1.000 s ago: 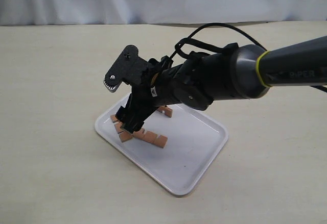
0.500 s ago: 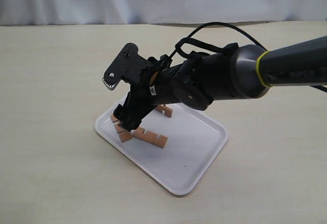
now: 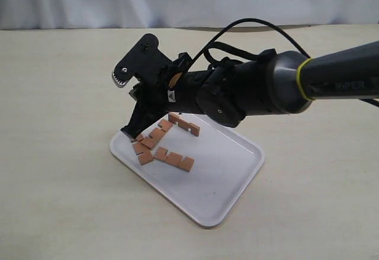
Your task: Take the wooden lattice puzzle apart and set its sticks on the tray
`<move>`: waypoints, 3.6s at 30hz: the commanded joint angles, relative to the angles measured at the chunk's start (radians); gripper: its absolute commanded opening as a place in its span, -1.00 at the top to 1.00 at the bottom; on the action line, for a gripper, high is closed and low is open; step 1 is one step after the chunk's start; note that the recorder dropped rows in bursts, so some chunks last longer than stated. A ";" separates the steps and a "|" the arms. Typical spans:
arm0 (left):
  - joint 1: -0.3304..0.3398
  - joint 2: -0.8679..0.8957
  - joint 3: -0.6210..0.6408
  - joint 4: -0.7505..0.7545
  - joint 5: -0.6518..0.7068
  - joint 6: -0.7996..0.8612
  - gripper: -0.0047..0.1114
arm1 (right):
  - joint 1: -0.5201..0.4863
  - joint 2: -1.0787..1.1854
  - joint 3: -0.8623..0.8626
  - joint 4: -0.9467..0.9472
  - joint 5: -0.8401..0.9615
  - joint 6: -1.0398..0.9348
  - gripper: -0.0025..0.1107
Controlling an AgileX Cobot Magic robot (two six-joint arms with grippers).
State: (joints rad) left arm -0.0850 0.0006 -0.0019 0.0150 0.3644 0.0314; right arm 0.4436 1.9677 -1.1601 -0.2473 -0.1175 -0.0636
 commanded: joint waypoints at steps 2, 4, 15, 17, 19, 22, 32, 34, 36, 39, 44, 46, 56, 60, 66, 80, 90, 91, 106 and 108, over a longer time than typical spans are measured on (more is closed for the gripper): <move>-0.009 -0.001 0.002 0.000 -0.012 -0.002 0.92 | 0.001 -0.009 -0.002 0.008 0.040 0.034 0.85; -0.009 -0.001 0.002 0.000 -0.012 -0.002 0.92 | 0.001 -0.009 -0.023 0.008 0.110 0.044 0.85; -0.009 -0.001 0.002 0.000 -0.012 -0.002 0.92 | 0.043 -0.009 -0.200 0.238 0.643 -0.123 0.85; -0.009 -0.001 0.002 0.000 -0.012 -0.002 0.92 | 0.059 -0.009 -0.200 0.299 0.632 -0.195 0.85; -0.009 -0.001 0.002 0.000 -0.012 -0.002 0.92 | 0.071 -0.009 -0.200 0.355 0.615 -0.249 0.85; -0.009 -0.001 0.002 0.000 -0.012 -0.002 0.92 | 0.066 -0.009 -0.200 0.419 0.564 -0.295 0.85; -0.009 -0.001 0.002 0.000 -0.012 -0.002 0.92 | -0.201 -0.060 -0.200 0.448 0.492 0.052 0.85; -0.009 -0.001 0.002 0.000 -0.012 -0.002 0.92 | -0.271 -0.091 -0.194 0.448 0.524 0.088 0.85; -0.009 -0.001 0.002 0.000 -0.012 -0.002 0.92 | -0.342 -0.132 -0.147 0.446 0.516 0.103 0.85; -0.009 -0.001 0.002 0.000 -0.012 -0.002 0.92 | -0.404 -0.147 -0.072 0.438 0.515 0.106 0.85; -0.009 -0.001 0.002 0.000 -0.012 -0.002 0.92 | -0.444 -0.205 0.074 0.448 0.512 0.139 0.85; -0.009 -0.001 0.002 0.000 -0.012 -0.002 0.92 | -0.444 -0.276 0.163 0.448 0.502 0.127 0.85; -0.009 -0.001 0.002 0.000 -0.012 -0.002 0.92 | -0.444 -0.727 0.594 0.454 0.301 0.201 0.85; -0.009 -0.001 0.002 0.000 -0.012 -0.002 0.92 | -0.444 -1.001 0.716 0.501 0.286 0.200 0.85; -0.009 -0.001 0.002 0.000 -0.012 -0.002 0.92 | -0.444 -1.523 0.916 0.505 0.222 0.227 0.85; -0.009 -0.001 0.002 0.000 -0.012 -0.002 0.92 | -0.441 -1.968 1.073 0.428 0.141 0.204 0.85; -0.009 -0.001 0.002 0.000 -0.012 -0.002 0.92 | -0.441 -1.968 1.111 0.413 0.140 0.078 0.85; -0.009 -0.001 0.002 0.000 -0.012 -0.002 0.92 | -0.441 -1.968 1.131 0.413 0.127 0.078 0.85; -0.009 -0.001 0.002 0.000 -0.012 -0.002 0.92 | -0.441 -1.968 1.160 0.417 0.217 0.085 0.85; -0.009 -0.001 0.002 0.000 -0.012 -0.002 0.92 | -0.441 -1.968 1.160 0.405 0.217 0.075 0.85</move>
State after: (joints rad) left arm -0.0850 0.0006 -0.0019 0.0150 0.3644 0.0314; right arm 0.0044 0.0051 -0.0029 0.1728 0.0931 0.0225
